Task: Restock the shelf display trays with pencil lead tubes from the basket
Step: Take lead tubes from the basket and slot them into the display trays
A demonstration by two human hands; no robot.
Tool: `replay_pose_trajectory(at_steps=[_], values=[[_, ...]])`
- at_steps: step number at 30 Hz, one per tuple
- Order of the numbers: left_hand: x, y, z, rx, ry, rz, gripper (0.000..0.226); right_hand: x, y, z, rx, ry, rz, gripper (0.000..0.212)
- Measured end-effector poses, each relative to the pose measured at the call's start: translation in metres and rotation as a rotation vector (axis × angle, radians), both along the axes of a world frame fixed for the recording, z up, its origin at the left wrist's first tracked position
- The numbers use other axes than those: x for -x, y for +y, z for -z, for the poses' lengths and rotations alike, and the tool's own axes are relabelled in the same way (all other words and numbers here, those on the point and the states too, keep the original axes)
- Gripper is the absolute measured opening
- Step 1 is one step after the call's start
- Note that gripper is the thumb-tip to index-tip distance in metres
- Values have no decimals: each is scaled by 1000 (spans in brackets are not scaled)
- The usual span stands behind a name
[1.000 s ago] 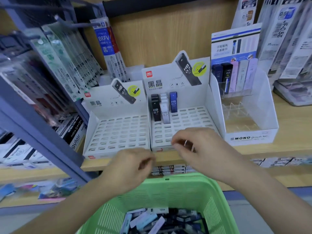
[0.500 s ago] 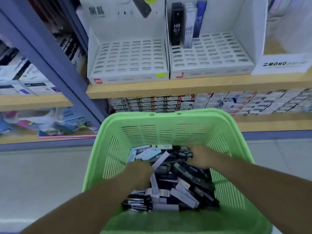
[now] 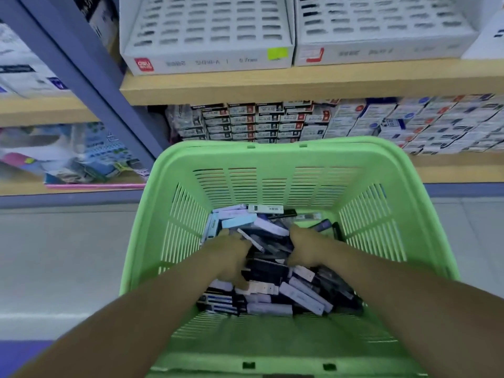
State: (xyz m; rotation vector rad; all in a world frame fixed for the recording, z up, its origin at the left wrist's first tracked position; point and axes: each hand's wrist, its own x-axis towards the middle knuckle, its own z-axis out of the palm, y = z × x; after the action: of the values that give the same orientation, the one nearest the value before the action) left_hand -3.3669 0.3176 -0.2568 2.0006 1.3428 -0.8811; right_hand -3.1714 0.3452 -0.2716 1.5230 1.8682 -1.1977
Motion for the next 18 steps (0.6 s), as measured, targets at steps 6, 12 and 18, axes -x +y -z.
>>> replay_pose_trajectory(at_steps=[6,12,18], values=[[2,-1,-6,-142,-117,-26,43,-8,19,-24,98,84,165,34],[4,4,-7,-199,-231,-167,29,-13,23,-31,225,432,734,20],[7,11,-9,-256,-355,-450,36,-15,8,-33,413,604,1040,23]])
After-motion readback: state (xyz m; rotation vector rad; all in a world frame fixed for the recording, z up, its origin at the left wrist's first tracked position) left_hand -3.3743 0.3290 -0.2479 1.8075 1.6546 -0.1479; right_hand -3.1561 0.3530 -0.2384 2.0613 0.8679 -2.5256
